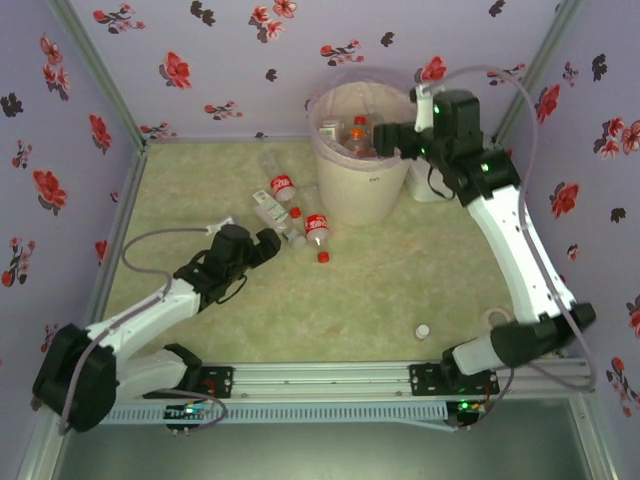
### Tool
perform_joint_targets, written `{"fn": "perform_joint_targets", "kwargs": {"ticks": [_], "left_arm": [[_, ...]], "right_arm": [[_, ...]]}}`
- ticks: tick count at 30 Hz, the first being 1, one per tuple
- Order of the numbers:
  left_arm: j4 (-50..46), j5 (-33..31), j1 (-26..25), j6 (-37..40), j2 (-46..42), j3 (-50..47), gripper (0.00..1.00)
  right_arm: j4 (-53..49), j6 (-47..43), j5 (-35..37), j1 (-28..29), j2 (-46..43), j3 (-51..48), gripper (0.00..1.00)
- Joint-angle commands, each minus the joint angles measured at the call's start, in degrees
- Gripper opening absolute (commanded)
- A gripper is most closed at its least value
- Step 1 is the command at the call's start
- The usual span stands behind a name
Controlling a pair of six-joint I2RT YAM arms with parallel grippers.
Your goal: Put the plastic bottles in the bin
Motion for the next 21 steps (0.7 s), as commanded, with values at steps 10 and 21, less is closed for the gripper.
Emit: {"fn": "perform_joint_targets", "kwargs": {"ticks": [10, 21], "left_arm": [[0.26, 0.89, -1.39, -9.64, 21.12, 14.15, 0.96], [6.13, 1.23, -3.91, -12.18, 32.36, 16.28, 0.93]], "right_arm": [[5.61, 8.69, 4.43, -2.25, -21.95, -31.12, 0.99], [5.59, 13.99, 8.86, -2.42, -31.57, -43.01, 0.97]]}}
